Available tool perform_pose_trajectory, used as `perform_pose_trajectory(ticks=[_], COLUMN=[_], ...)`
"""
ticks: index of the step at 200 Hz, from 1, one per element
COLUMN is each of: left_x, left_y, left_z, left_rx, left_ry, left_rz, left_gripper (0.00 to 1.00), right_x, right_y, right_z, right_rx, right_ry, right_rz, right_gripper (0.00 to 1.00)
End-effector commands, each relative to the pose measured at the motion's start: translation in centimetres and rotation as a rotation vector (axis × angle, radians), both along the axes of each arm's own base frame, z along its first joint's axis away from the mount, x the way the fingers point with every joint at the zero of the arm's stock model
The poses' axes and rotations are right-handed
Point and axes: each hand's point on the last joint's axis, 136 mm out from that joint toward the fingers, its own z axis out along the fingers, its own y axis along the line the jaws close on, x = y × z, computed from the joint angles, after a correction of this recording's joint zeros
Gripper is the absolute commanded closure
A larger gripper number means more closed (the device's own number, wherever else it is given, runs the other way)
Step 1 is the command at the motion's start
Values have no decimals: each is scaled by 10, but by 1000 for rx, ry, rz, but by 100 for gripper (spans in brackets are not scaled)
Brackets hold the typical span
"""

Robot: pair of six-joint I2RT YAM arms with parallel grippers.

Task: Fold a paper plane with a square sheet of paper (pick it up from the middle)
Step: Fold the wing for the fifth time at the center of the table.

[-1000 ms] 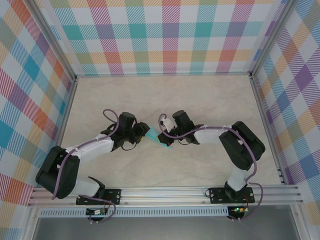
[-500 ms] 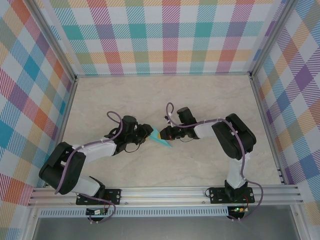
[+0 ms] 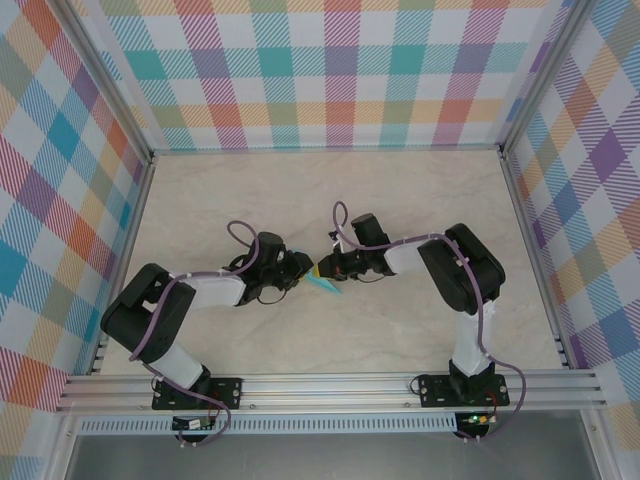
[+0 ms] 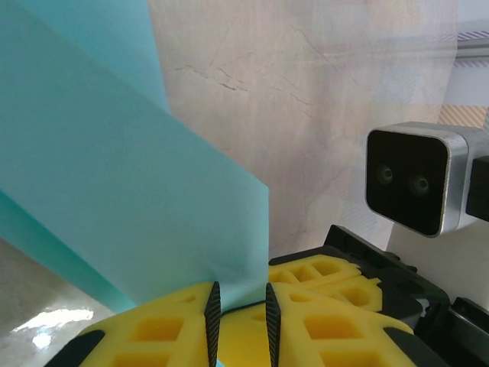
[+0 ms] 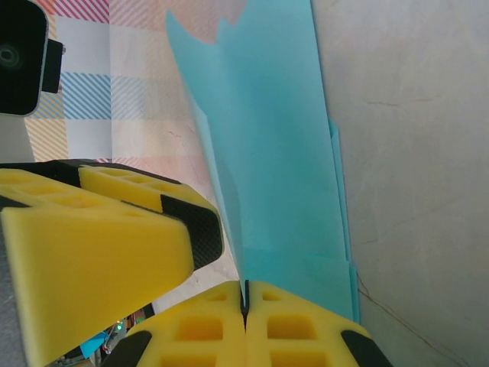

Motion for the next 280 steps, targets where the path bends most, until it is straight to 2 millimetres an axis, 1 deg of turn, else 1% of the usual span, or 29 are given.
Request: perform_pose_trajectory(ticks=[1, 61, 90, 117, 137, 164, 181, 207, 243, 280], left_x=[7, 9, 10, 11, 12, 13, 15, 15, 15, 15], left_y=[-9, -9, -9, -9, -10, -11, -11, -12, -12, -12], left_z=[7, -5, -7, -8, -8, -8, -8, -9, -12, -13], left_rx=[-12, 15, 25, 30, 37, 41, 44, 48, 50, 54], left_ry=[-43, -23, -18, -17, -18, -17, -17, -14, -6, -3], left_rz=[-28, -30, -32, -33, -37, -43, -45, -49, -50, -49], left_gripper=[76, 78, 78, 79, 79, 79, 79, 80, 80, 80], right_x=[2, 2, 0, -5, -8, -12, -13, -10, -9, -12], right_y=[1, -1, -3, -4, -6, -9, -11, -16, -19, -21], right_z=[-4, -9, -2, 9, 16, 18, 16, 8, 1, -6], right_rx=[-5, -30, -31, -25, -23, -27, -39, -75, -111, -128], right_ry=[32, 29, -17, -85, -148, -232, -276, -331, -351, -341], right_rz=[-3, 12, 44, 101, 144, 198, 225, 241, 252, 268], right_gripper=[100, 100, 88, 79, 76, 75, 75, 74, 73, 74])
